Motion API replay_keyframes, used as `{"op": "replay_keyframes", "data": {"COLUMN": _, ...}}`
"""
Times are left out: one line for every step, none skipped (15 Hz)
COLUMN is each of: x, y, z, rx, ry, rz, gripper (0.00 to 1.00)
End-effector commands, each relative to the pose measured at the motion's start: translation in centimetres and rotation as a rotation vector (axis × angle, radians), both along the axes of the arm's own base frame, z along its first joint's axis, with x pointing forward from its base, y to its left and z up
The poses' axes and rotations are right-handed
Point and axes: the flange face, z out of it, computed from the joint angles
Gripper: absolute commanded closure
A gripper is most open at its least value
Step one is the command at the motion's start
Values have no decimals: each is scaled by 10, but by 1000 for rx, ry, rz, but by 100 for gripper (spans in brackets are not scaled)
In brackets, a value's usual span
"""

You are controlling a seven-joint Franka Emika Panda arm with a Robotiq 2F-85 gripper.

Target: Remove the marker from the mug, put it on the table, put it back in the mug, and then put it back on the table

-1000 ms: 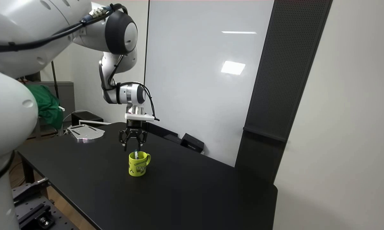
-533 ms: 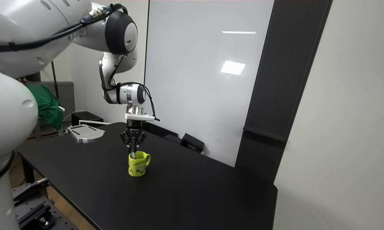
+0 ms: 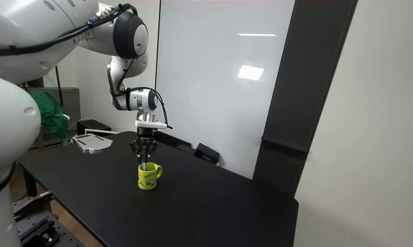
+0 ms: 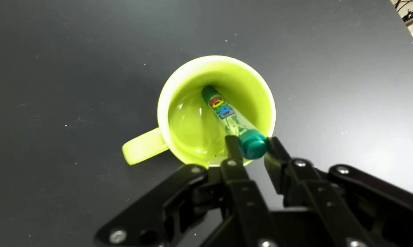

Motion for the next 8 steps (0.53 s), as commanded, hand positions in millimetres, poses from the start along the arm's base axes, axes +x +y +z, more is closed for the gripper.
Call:
{"op": "replay_keyframes", "data": {"x": 10, "y": -2, "z": 18, "rx": -12, "ry": -3, "rz": -33, "gripper": 94}}
{"op": "replay_keyframes", "data": {"x": 12, "y": -2, "z": 22, "rx": -7, "ry": 0, "rz": -33, "gripper": 94}}
{"op": "replay_keyframes", "data": {"x": 13, "y": -3, "z": 26, "rx": -8, "ry": 1, "rz": -35, "gripper": 94}}
{"op": "replay_keyframes", "data": {"x": 15, "y": -3, "z": 30, "rx": -6, "ry": 5, "rz": -36, "gripper": 94}}
{"op": "replay_keyframes", "data": {"x": 17, "y": -3, "z": 34, "rx": -6, "ry": 6, "rz": -37, "gripper": 94}}
{"op": "replay_keyframes", "data": {"x": 18, "y": -2, "z": 39, "rx": -5, "ry": 8, "rz": -37, "gripper": 94}}
{"op": "replay_keyframes", "data": {"x": 20, "y": -2, "z": 43, "rx": -6, "ry": 6, "rz": -37, "gripper": 94}}
{"op": "replay_keyframes", "data": {"x": 21, "y": -1, "z": 47, "rx": -8, "ry": 3, "rz": -38, "gripper": 94}}
